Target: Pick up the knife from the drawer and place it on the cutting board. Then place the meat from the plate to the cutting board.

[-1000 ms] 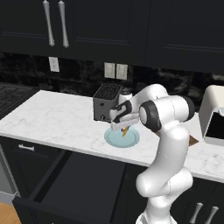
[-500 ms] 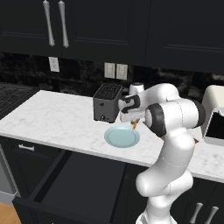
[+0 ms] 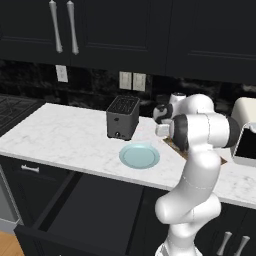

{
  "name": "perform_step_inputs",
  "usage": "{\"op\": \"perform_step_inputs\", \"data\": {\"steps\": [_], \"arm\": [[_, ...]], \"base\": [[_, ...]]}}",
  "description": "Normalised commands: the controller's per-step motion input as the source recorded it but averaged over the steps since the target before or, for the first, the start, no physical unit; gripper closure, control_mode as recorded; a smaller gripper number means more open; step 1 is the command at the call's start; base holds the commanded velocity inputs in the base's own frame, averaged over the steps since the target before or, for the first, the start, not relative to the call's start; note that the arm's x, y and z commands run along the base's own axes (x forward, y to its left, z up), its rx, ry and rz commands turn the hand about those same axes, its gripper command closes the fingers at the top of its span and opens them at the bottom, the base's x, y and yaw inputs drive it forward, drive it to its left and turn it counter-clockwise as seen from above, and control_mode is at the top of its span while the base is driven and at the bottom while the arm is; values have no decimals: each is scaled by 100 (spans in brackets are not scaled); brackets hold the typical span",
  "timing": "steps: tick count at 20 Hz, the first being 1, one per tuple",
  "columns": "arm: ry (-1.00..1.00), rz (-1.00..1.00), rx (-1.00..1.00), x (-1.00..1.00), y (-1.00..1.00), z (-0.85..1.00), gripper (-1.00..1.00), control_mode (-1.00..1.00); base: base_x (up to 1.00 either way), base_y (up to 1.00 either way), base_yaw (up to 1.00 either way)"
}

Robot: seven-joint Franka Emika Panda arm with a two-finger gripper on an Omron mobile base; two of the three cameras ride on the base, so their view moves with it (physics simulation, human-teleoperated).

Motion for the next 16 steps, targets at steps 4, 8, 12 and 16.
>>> {"op": "perform_step_inputs", "data": {"steps": [4, 8, 12, 16], "arm": [[0, -21, 8, 1, -42, -12, 100, -100], [0, -29, 1, 0, -19, -2, 100, -100], [0, -31, 0, 0, -17, -9, 100, -100], [0, -25, 1, 0, -34, -15, 100, -100]], "base": [[0, 0, 0], [0, 0, 0], [0, 0, 0], [0, 0, 0]]}}
